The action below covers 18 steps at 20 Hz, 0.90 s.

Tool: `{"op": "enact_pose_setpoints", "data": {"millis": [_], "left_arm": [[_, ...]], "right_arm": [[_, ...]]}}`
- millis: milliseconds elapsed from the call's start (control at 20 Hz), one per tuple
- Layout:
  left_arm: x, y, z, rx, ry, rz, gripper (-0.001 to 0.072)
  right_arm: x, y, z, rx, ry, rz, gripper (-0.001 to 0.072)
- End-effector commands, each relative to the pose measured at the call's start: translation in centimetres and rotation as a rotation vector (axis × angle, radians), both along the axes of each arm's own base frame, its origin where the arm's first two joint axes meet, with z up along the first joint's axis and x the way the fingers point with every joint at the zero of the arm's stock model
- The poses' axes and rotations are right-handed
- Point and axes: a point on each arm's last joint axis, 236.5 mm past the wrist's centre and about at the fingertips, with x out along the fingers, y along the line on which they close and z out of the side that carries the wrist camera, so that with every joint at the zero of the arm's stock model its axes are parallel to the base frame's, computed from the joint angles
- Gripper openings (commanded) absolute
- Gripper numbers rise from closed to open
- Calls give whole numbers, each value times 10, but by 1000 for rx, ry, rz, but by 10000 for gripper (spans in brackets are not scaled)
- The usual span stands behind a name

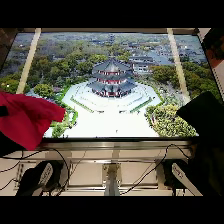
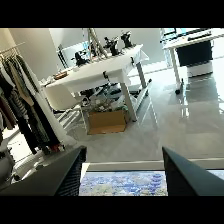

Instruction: Fold the clothes and pants, and hang the long-sleeved shirts on hangers.

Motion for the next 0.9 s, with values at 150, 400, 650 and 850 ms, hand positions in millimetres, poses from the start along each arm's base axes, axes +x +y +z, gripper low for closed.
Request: {"op": "enact_pose_setpoints", "data": {"millis": [150,400,650,850], "left_arm": [[0,3,-2,3,12,3,21],[15,30,26,158,-50,-31,529],[-14,67,27,85,-241,265,531],[-26,66,1,-132,-354,427,528]], "right_arm": [[0,0,0,0,0,0,544],[0,0,0,0,0,0,544],[0,0,0,0,0,0,544],[0,0,0,0,0,0,544]]}}
